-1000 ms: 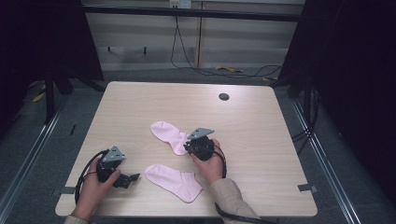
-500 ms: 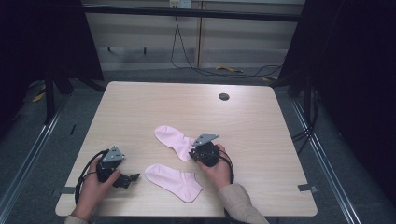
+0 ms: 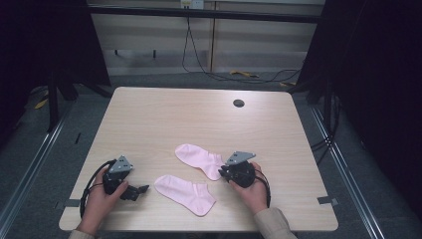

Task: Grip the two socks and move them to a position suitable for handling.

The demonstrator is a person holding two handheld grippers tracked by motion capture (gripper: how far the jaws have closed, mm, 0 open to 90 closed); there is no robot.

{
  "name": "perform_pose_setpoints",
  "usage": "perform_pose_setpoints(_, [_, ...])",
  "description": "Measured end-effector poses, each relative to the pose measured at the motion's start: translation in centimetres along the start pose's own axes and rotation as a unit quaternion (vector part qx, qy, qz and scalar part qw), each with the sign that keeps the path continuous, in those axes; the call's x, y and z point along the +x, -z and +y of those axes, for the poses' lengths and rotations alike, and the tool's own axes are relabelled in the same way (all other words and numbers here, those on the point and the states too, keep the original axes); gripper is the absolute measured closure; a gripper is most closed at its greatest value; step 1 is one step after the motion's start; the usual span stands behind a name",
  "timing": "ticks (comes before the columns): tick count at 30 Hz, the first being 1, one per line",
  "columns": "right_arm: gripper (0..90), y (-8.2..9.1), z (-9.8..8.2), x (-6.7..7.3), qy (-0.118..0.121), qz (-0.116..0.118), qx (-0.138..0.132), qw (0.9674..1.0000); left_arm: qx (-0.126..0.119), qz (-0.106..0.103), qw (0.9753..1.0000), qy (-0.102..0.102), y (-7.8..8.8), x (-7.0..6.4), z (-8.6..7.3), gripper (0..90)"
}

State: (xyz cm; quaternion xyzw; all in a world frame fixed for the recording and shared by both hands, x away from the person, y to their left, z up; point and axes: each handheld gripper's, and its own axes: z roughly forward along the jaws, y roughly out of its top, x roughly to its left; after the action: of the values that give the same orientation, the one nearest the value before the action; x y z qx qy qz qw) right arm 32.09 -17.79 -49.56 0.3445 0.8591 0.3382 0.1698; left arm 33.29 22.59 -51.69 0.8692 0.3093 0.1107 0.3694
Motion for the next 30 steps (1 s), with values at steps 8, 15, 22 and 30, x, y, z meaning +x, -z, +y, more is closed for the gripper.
perform_pose_setpoints(8, [66.1, 2.1, -0.1, 1.5, -0.001, 0.009, -0.045, 0.9989, -0.002, 0.003, 1.0000, 0.006, 0.0, -0.1, 0.0, 0.0])
perform_pose_setpoints(15, [62.1, 2.8, -0.9, 3.6, -0.004, 0.035, -0.051, 0.9981, -0.003, 0.005, 0.9999, 0.009, -0.1, -0.2, 0.0, 0.0])
perform_pose_setpoints(22, [64.6, 2.3, -1.1, 6.2, 0.009, 0.065, -0.042, 0.9970, -0.003, 0.009, 0.9998, 0.015, -0.1, -0.2, 0.1, 0.3])
perform_pose_setpoints(30, [66.3, 1.6, -1.5, 6.5, 0.019, 0.064, -0.027, 0.9974, -0.006, 0.025, 0.9982, 0.054, 0.1, -0.1, 0.8, 14.2])
